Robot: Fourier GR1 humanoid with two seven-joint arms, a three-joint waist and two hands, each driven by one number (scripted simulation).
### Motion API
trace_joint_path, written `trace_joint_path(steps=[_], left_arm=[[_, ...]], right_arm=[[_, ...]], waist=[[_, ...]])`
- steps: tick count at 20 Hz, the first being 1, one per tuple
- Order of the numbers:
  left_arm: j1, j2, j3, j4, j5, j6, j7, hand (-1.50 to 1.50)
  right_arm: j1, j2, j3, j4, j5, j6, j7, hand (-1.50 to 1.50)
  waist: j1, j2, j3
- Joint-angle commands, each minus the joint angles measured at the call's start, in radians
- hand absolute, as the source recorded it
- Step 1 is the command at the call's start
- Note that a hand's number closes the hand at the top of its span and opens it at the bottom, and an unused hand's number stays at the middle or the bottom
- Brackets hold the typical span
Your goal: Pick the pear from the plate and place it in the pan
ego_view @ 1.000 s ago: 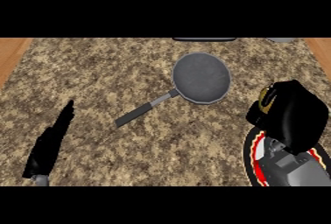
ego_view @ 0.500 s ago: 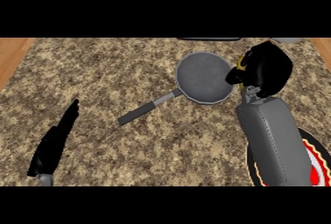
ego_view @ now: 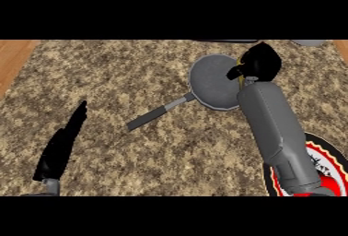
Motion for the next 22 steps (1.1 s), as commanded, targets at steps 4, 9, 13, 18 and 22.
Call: trace_joint_path(steps=[4,9,13,18,22], left_arm=[[0.025,-0.022,-0.031,-0.005,-0.03,0.014,-0.033,0.0],[-0.012,0.004,0.007,0.022,0.001,-0.014,-0.036,0.0],[-0.002,-0.008,-0.012,0.01,-0.01,-0.011,-0.039,0.0],[-0.002,0.012,0.018,0.001,0.025,-0.037,-0.014,0.0],[0.007,0.018,0.027,0.018,0.023,-0.04,-0.026,0.0]], right_arm=[[-0.08,0.006,-0.175,0.228,-0.194,-0.062,-0.133,1.5],[-0.093,0.055,-0.312,0.265,-0.352,-0.187,-0.2,-1.5],[-0.114,0.043,-0.345,0.267,-0.385,-0.338,-0.366,-1.5],[-0.076,0.057,-0.388,0.235,-0.434,-0.555,-0.549,-1.5],[-0.108,0.04,-0.437,0.241,-0.464,-0.702,-0.57,-1.5]], waist=[[0.022,0.012,0.003],[0.02,0.014,0.002],[0.035,0.019,0.003],[0.021,0.01,0.003],[0.008,0.003,0.001]])
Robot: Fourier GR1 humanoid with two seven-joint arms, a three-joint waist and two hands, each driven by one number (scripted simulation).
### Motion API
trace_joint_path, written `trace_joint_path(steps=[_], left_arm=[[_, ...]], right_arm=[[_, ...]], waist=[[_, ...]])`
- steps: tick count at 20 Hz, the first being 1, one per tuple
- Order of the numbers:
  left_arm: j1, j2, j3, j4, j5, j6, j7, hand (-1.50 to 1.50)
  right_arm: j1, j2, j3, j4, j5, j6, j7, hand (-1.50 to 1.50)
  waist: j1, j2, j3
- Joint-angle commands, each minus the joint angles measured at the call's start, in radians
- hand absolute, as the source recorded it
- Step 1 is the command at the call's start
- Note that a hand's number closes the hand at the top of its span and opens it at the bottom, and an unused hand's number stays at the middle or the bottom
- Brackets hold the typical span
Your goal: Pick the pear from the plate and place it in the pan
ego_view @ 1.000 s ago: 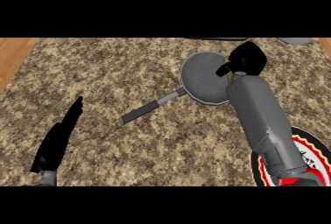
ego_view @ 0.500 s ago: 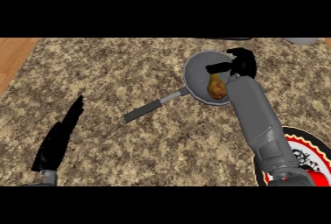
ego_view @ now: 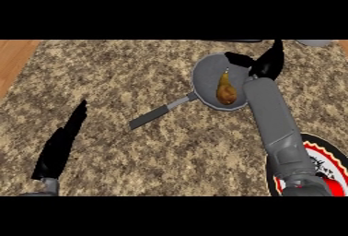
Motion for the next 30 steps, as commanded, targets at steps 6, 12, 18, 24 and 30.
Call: trace_joint_path(steps=[6,12,18,24,30], left_arm=[[0.065,0.003,0.029,-0.009,0.004,0.008,-0.026,0.0],[0.091,-0.015,0.025,-0.008,-0.029,0.033,-0.024,0.0],[0.092,0.021,0.06,-0.087,0.012,-0.008,0.066,0.0],[0.093,0.02,0.075,-0.056,0.002,0.0,0.026,0.0],[0.041,-0.009,0.069,-0.004,-0.007,-0.01,0.01,0.0]], right_arm=[[0.075,-0.02,-0.105,-0.096,-0.14,-0.204,-0.141,-1.5],[0.357,0.027,0.031,-0.389,-0.21,-0.107,-0.2,-1.5],[0.668,0.028,0.158,-0.729,-0.21,-0.021,-0.123,-1.5],[1.046,0.028,0.252,-1.115,-0.277,0.095,-0.088,-1.5],[1.254,0.027,0.285,-1.378,-0.317,0.188,-0.013,-1.5]], waist=[[-0.05,-0.025,-0.002],[-0.087,-0.039,-0.004],[-0.098,-0.045,-0.004],[-0.1,-0.039,-0.004],[-0.08,-0.031,-0.003]])
